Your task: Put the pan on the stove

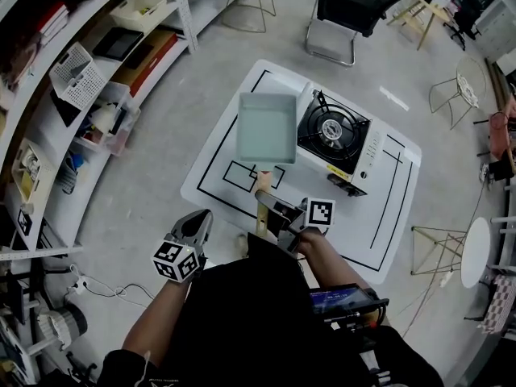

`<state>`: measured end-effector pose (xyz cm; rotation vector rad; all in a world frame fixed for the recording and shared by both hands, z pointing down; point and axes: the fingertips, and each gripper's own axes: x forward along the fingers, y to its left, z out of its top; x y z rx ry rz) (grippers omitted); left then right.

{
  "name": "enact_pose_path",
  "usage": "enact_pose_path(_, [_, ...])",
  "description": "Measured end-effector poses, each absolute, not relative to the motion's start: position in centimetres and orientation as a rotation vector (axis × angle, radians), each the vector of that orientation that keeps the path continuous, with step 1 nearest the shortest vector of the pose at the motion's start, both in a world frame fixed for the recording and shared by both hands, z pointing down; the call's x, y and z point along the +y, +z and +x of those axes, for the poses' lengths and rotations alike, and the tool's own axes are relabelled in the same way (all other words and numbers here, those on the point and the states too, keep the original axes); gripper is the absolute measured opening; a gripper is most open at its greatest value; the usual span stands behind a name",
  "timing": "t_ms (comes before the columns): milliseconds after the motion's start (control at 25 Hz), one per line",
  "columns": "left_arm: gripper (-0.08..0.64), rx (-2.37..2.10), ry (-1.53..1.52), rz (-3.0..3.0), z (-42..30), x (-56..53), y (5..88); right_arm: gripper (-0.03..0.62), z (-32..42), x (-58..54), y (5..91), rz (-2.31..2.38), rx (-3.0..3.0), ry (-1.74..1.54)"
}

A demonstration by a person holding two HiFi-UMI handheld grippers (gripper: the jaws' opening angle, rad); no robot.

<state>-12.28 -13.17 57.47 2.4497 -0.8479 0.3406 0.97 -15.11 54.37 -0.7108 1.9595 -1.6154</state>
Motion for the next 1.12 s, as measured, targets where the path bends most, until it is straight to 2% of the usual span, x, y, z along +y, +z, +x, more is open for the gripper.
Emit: enact_pose_path(1120, [0.009,-0.596,0.371,2.548,-5.2,-12.9,57.2,0.129,12.9,-15.3,53.9,-1.018,1.752,-1.423])
